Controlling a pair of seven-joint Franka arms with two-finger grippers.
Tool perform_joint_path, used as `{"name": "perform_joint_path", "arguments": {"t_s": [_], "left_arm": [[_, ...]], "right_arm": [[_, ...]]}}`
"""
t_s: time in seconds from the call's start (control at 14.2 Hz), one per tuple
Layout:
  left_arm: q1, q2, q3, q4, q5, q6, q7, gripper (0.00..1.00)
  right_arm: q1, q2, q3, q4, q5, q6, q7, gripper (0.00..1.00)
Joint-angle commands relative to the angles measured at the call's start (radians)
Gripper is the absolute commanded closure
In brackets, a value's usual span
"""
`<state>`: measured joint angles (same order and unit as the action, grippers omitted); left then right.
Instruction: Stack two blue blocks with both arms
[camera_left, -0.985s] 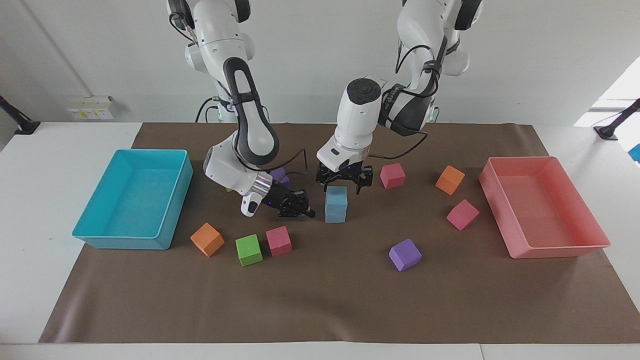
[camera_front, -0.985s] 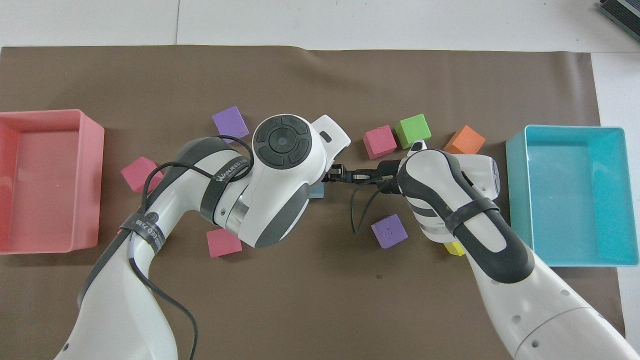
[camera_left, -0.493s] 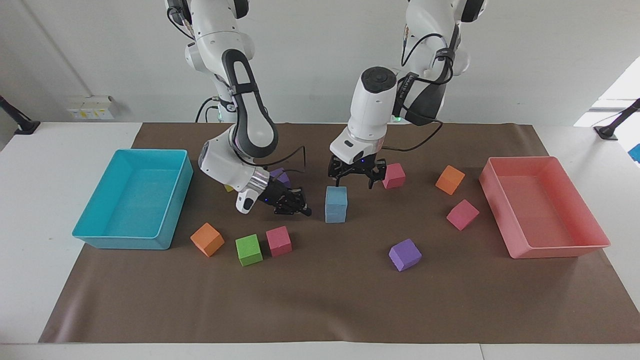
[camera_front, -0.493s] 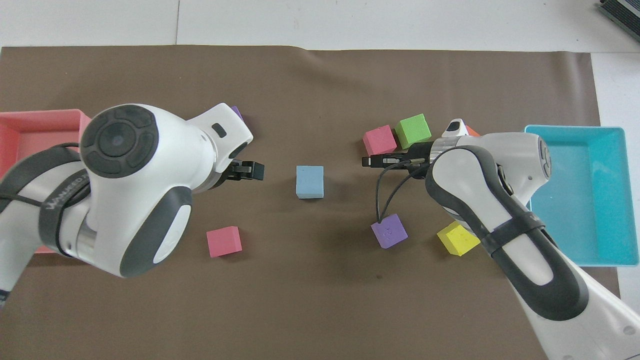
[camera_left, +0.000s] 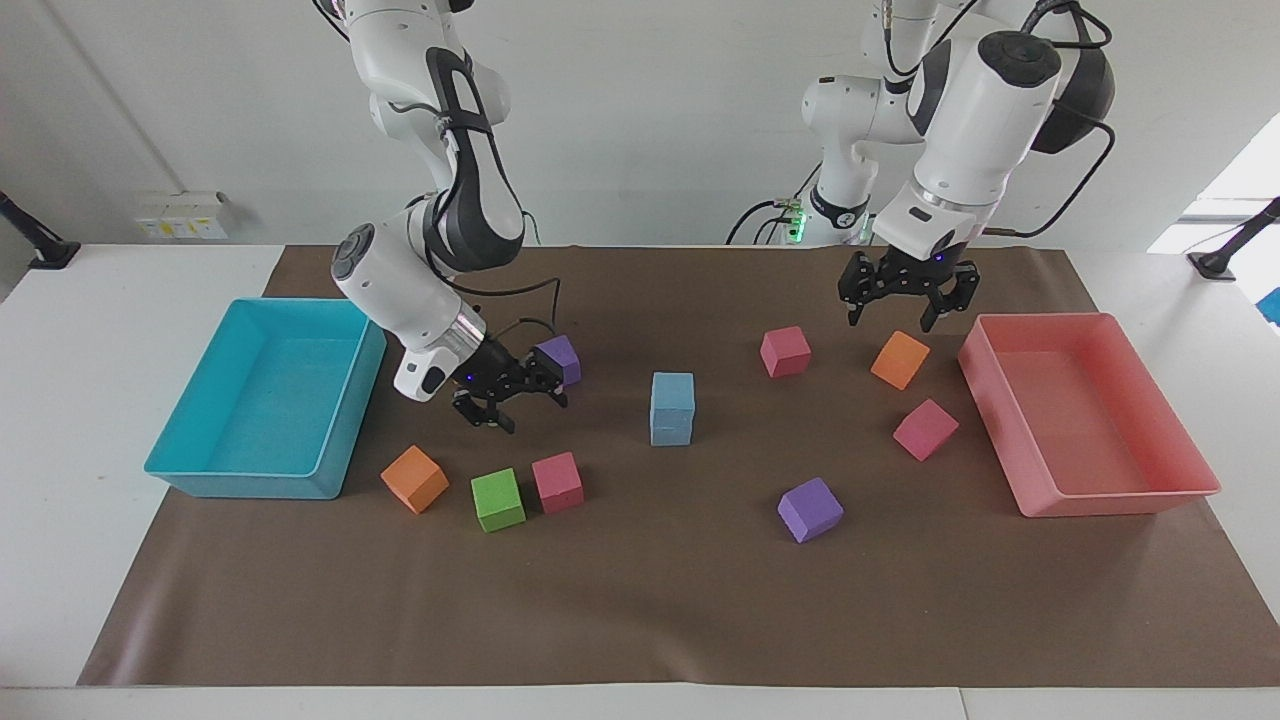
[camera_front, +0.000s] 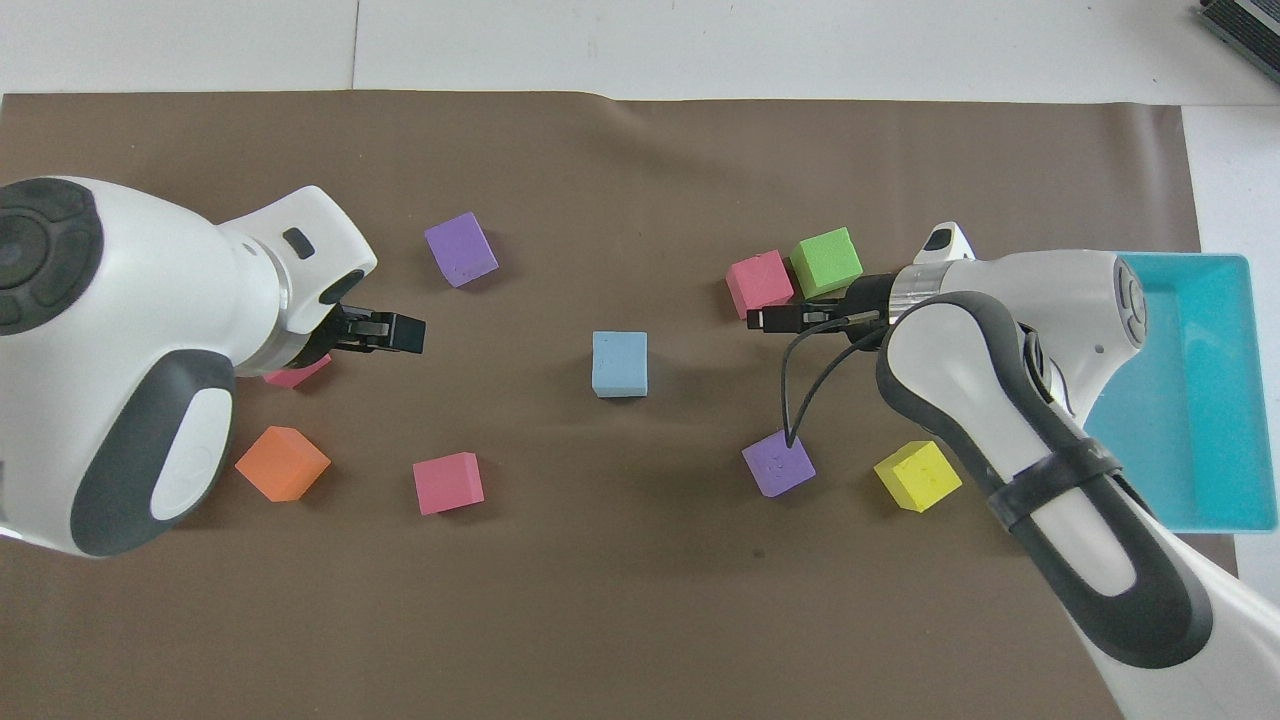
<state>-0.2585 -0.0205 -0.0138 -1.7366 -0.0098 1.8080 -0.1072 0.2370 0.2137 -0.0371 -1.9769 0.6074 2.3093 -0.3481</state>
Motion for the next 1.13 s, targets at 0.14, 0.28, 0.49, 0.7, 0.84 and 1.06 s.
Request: {"name": "perform_joint_path", "arguments": {"t_s": [0.14, 0.28, 0.49, 0.7, 0.84, 1.06], "left_arm": [[0.094, 0.019, -0.011, 0.121, -0.056, -0.120, 0.073, 0.00], [0.108, 0.011, -0.009, 0.109, -0.055, -0.128, 0.067, 0.00], [0.111, 0.011, -0.011, 0.107, -0.055, -0.131, 0.066, 0.00], [0.113, 0.008, -0.009, 0.106, -0.055, -0.142, 0.066, 0.00], [0.120, 0.010, -0.011, 0.106, -0.055, -0.144, 0.069, 0.00], [0.125, 0.017, -0.009, 0.121, -0.046, -0.141, 0.073, 0.00]], "right_arm": [[-0.022, -0.022, 0.006, 0.041, -0.242, -0.074, 0.152, 0.00], [-0.041, -0.024, 0.006, 0.085, -0.319, -0.137, 0.196, 0.00], [-0.074, -0.031, 0.006, 0.167, -0.399, -0.293, 0.207, 0.00], [-0.100, -0.054, 0.006, 0.194, -0.443, -0.359, 0.205, 0.00], [-0.107, -0.080, 0.006, 0.194, -0.491, -0.384, 0.205, 0.00], [-0.136, -0.125, 0.008, 0.194, -0.512, -0.393, 0.202, 0.00]]}}
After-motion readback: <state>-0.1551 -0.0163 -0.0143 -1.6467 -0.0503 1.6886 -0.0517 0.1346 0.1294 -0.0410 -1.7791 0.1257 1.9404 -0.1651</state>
